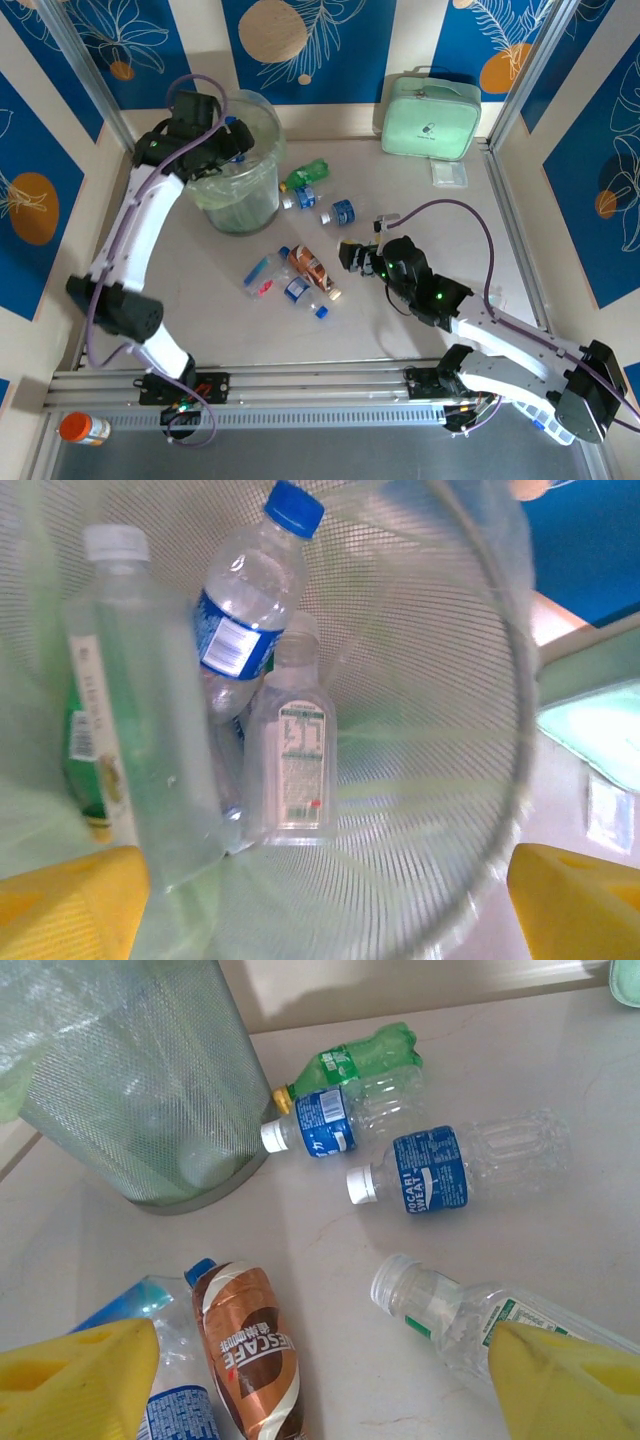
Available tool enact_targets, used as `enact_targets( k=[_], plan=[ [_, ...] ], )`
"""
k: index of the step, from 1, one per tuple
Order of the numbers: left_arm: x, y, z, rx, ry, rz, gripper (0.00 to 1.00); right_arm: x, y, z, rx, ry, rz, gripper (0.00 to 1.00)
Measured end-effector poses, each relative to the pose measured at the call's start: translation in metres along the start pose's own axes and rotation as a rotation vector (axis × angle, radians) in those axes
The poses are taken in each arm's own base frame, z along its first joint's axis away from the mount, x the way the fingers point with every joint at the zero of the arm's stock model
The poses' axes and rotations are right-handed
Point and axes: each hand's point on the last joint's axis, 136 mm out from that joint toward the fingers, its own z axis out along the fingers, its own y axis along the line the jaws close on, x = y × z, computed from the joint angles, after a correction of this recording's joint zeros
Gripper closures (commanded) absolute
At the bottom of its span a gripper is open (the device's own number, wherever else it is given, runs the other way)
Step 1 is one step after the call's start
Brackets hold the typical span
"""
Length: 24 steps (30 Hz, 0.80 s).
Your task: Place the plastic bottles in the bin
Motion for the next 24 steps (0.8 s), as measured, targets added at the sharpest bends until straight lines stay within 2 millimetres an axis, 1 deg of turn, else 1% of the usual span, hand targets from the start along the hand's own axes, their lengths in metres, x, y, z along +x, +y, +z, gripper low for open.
enact_targets(
  k=[2, 4, 5, 6, 7, 9, 12, 15, 16, 20, 22, 24],
  plan=[
    [0.009, -0.003, -0.028, 0.010, -0.047, 0.049, 0.07, -0.001, 0.000, -0.001, -0.002, -0.003, 0.001, 0.14],
    [0.026, -0.009, -0.048, 0.028, -0.076, 0.101, 0.07, -0.001, 0.000, -0.001, -0.002, -0.004, 0.002, 0.14],
    [0.037, -0.012, -0.057, 0.040, -0.084, 0.133, 0.07, -0.001, 0.000, -0.001, -0.002, -0.005, 0.002, 0.14],
    [0.052, -0.015, -0.064, 0.056, -0.089, 0.166, 0.07, -0.001, 0.000, -0.001, -0.002, -0.005, 0.002, 0.14],
    [0.062, -0.016, -0.067, 0.065, -0.089, 0.185, 0.07, -0.001, 0.000, -0.001, -0.002, -0.005, 0.002, 0.14],
    [0.092, -0.014, -0.072, 0.085, -0.078, 0.237, 0.07, -0.001, 0.000, -0.001, -0.002, -0.005, 0.002, 0.14],
    [0.127, -0.003, -0.068, 0.078, -0.065, 0.298, 0.07, -0.002, 0.000, -0.001, -0.003, -0.005, 0.002, 0.14],
    [0.158, 0.010, -0.057, 0.063, -0.051, 0.353, 0.07, -0.002, 0.000, -0.001, -0.002, -0.006, 0.002, 0.14],
    [0.165, 0.013, -0.054, 0.059, -0.049, 0.365, 0.07, -0.002, 0.000, -0.001, 0.000, -0.007, 0.002, 0.14],
    [0.194, 0.030, -0.032, 0.047, -0.059, 0.390, 0.07, -0.004, -0.005, -0.001, 0.023, -0.018, 0.006, 0.14],
    [0.208, 0.042, -0.018, 0.040, -0.063, 0.390, 0.07, -0.006, -0.010, -0.001, 0.046, -0.027, 0.021, 0.14],
    [0.224, 0.057, -0.003, 0.020, -0.057, 0.393, 0.07, -0.008, -0.020, -0.001, 0.088, -0.038, 0.062, 0.15]
  ],
)
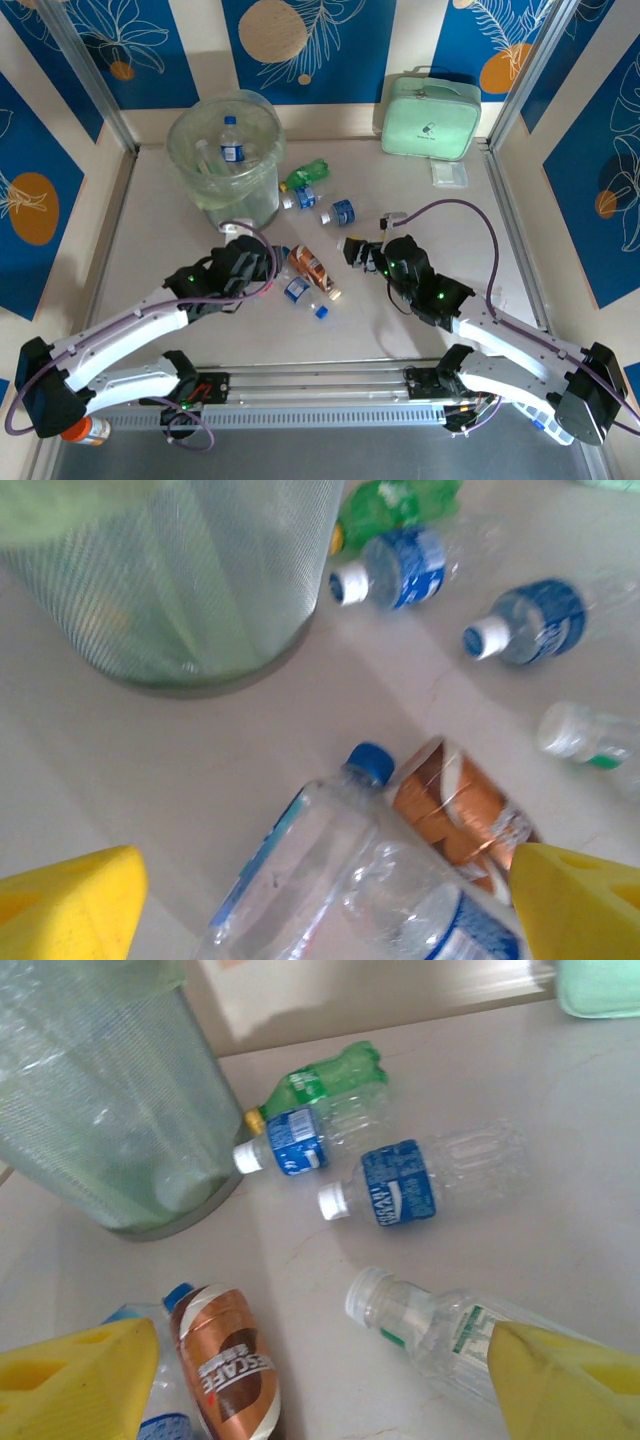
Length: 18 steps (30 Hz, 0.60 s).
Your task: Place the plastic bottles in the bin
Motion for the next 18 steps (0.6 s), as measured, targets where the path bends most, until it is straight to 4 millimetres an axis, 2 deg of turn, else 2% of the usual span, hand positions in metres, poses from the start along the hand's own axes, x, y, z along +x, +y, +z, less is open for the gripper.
enact_targets(
  k=[4, 6, 9, 14, 18],
  plan=[
    [0.015, 0.007, 0.010, 0.000, -0.026, -0.033, 0.07, 0.004, -0.033, 0.003, 0.169, 0.035, 0.156, 0.16],
    [0.013, 0.010, 0.007, 0.018, -0.067, -0.073, 0.07, 0.001, -0.049, 0.004, 0.271, 0.060, 0.257, 0.16],
    [0.005, 0.020, -0.003, 0.026, -0.138, -0.141, 0.08, -0.008, -0.059, 0.004, 0.349, 0.077, 0.329, 0.16],
    [-0.013, 0.037, -0.027, 0.036, -0.254, -0.251, 0.08, -0.021, -0.046, 0.028, 0.279, 0.187, 0.160, 0.13],
    [-0.020, 0.048, -0.040, 0.041, -0.309, -0.313, 0.09, -0.013, -0.044, 0.058, 0.221, 0.311, -0.025, 0.10]
  ],
)
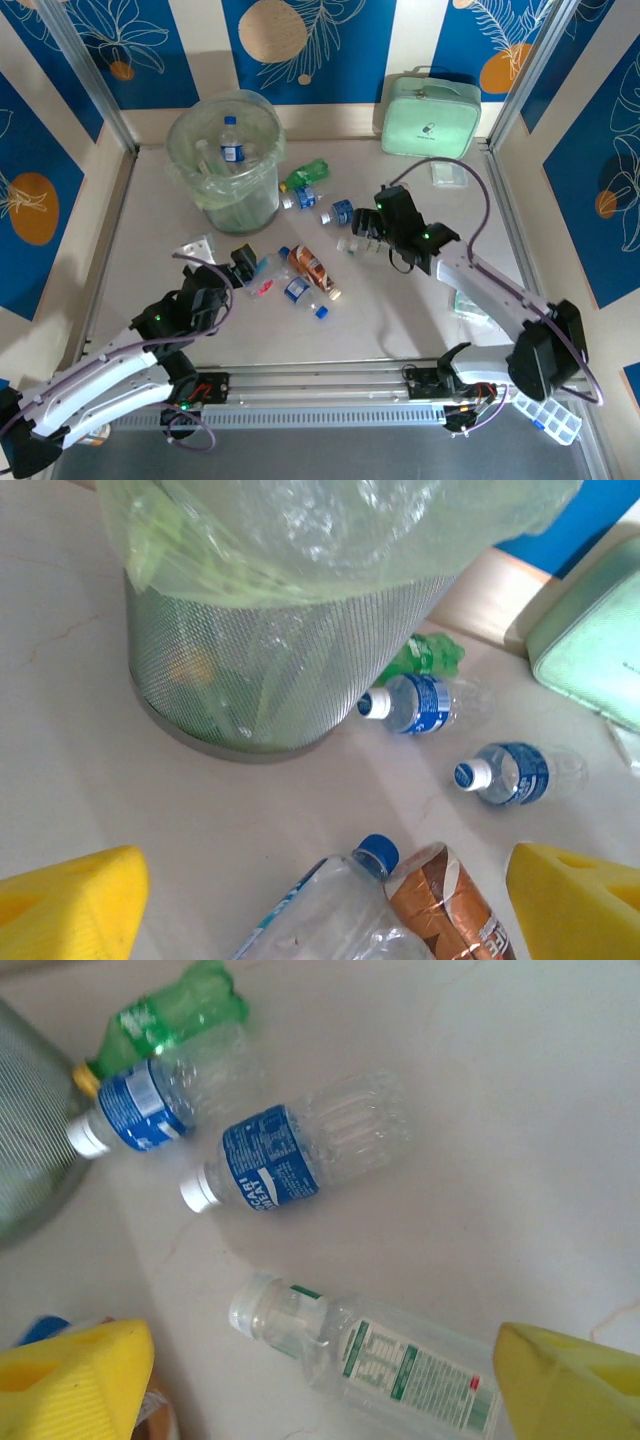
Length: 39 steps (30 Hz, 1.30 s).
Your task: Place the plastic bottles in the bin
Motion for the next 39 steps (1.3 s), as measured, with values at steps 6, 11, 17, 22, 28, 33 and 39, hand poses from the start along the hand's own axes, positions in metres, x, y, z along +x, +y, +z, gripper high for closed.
enact_targets(
  k=[6, 11, 17, 22, 28, 33, 39],
  plan=[
    [-0.008, 0.009, -0.012, 0.029, -0.044, -0.053, 0.09, 0.019, -0.005, 0.039, -0.040, 0.170, -0.218, 0.05],
    [-0.010, 0.014, -0.018, 0.055, -0.068, -0.079, 0.09, 0.024, -0.019, 0.063, -0.114, 0.273, -0.195, 0.00],
    [-0.003, 0.012, -0.015, 0.056, -0.047, -0.049, 0.10, 0.033, -0.024, 0.067, -0.216, 0.343, -0.117, 0.01],
    [-0.001, 0.009, -0.013, 0.065, -0.035, -0.046, 0.10, 0.055, -0.013, 0.073, -0.261, 0.423, -0.115, 0.01],
    [-0.006, 0.008, -0.017, 0.081, -0.052, -0.065, 0.10, 0.077, -0.003, 0.074, -0.254, 0.490, -0.152, 0.00],
    [-0.007, 0.008, -0.017, 0.082, -0.054, -0.067, 0.10, 0.092, 0.002, 0.073, -0.235, 0.515, -0.190, 0.06],
    [-0.007, 0.009, -0.018, 0.083, -0.056, -0.069, 0.10, 0.107, 0.000, 0.072, -0.158, 0.533, -0.259, 0.13]
  ],
)
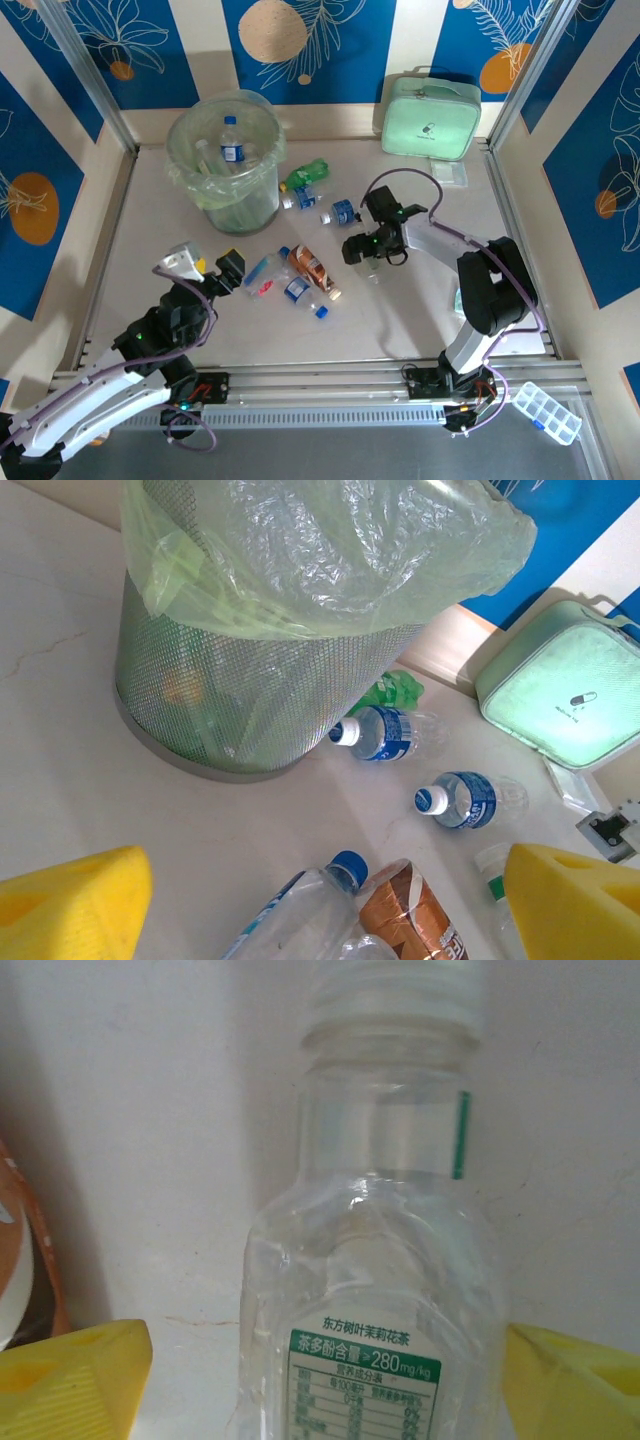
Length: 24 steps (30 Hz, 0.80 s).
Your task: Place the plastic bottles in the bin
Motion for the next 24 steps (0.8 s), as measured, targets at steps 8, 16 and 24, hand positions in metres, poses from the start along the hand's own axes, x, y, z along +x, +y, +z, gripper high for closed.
enact_targets(
  k=[8, 16, 24],
  plan=[
    [0.000, 0.001, 0.001, -0.011, -0.004, 0.004, 0.10, 0.014, -0.008, 0.011, 0.141, 0.051, -0.050, 0.21],
    [0.000, 0.003, 0.002, -0.024, -0.008, 0.009, 0.09, 0.024, -0.020, 0.011, 0.235, 0.079, -0.030, 0.18],
    [0.001, 0.004, 0.003, -0.031, -0.004, 0.015, 0.09, 0.032, -0.013, 0.010, 0.259, 0.096, -0.049, 0.19]
  ],
)
